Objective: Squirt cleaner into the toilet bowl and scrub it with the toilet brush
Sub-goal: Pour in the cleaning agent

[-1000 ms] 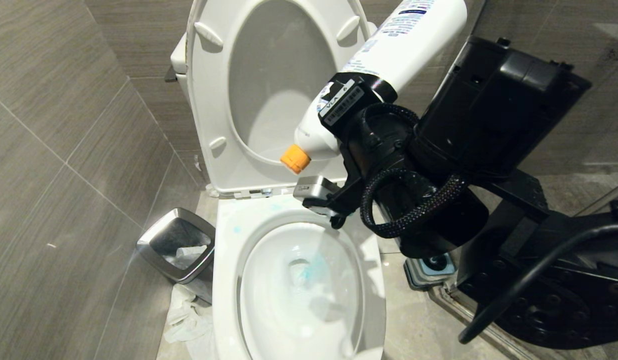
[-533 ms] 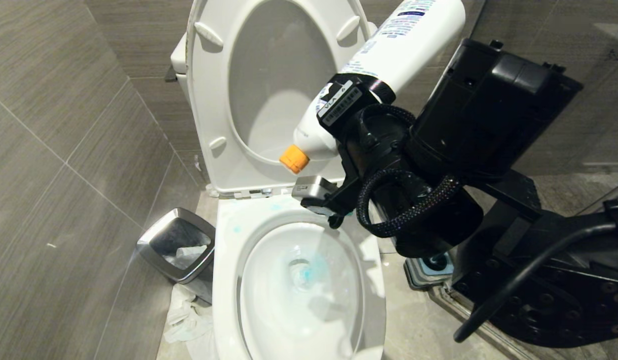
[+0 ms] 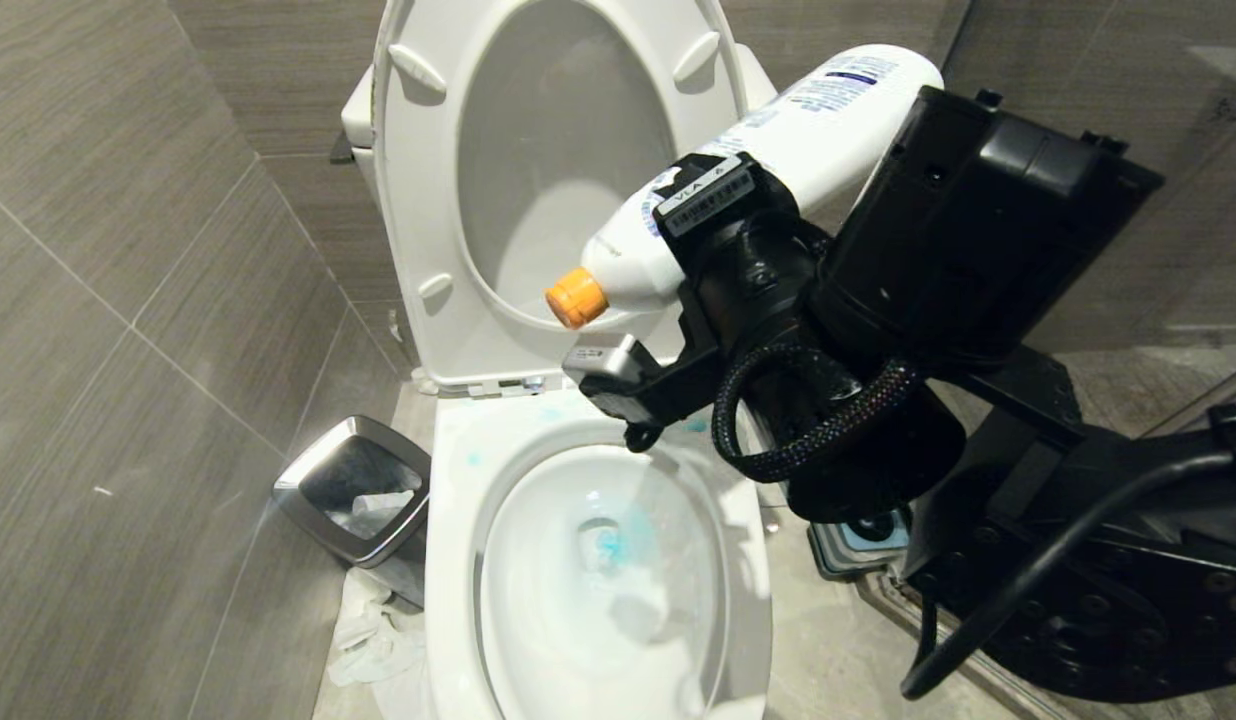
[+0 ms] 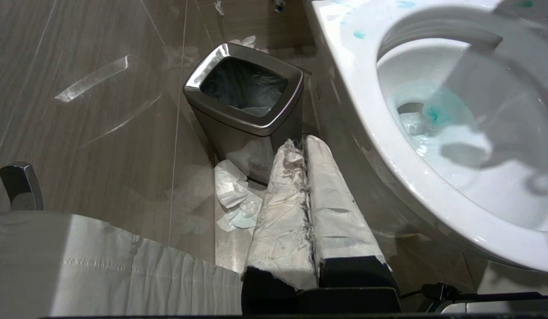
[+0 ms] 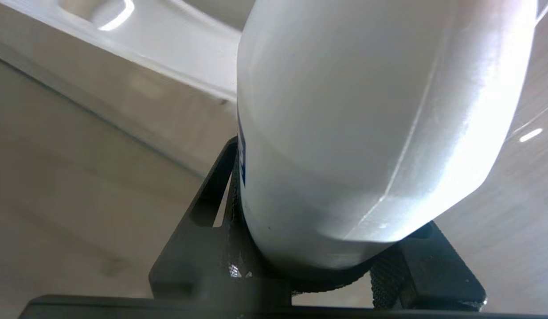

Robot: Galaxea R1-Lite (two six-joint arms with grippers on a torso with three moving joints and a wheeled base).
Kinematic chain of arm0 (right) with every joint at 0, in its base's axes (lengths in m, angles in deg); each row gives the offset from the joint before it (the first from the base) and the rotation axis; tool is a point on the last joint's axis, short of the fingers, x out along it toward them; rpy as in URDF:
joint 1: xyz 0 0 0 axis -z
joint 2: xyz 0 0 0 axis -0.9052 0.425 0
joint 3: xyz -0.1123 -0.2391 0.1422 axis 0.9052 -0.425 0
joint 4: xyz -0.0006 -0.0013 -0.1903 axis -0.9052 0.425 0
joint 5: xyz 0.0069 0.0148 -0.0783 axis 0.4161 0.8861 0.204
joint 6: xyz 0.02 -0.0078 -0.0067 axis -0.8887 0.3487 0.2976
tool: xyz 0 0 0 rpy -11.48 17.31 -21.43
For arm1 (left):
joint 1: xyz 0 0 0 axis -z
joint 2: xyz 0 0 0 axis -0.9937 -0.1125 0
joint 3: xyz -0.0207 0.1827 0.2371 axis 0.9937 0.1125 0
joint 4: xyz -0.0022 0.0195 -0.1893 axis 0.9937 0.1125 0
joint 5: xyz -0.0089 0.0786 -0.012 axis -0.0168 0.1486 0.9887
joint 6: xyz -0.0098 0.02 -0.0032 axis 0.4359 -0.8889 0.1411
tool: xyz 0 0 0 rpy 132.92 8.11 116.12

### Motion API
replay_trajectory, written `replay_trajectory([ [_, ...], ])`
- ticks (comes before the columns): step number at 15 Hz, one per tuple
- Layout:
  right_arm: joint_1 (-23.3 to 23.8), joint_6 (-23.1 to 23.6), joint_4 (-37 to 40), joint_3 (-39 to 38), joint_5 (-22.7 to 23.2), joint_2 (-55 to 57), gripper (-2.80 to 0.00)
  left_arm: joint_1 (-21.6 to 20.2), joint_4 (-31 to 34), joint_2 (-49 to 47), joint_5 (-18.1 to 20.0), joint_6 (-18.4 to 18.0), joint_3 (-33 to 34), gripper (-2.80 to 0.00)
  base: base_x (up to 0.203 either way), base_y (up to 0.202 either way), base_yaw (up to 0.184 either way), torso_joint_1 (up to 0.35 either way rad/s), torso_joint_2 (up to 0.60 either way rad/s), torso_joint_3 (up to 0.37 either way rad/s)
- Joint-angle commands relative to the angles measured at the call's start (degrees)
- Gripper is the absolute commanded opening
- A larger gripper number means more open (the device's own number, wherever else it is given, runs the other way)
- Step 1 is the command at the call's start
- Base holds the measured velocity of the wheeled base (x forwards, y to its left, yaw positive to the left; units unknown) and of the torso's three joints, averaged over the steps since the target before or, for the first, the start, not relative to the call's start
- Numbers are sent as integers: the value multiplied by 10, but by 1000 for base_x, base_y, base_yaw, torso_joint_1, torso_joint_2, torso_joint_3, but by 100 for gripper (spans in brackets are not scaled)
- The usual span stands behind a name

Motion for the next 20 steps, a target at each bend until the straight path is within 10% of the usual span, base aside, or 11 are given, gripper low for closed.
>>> replay_trajectory([
  [1,0,-44,-3,1,-16,-5,-280,0,0,-1,0,0,0,-280,0,0,0,0,0,0],
  [12,2,-464,9,17,-89,-47,-280,0,0,-1,0,0,0,-280,0,0,0,0,0,0],
  [20,38,-504,143,10,-83,-171,-280,0,0,-1,0,0,0,-280,0,0,0,0,0,0],
])
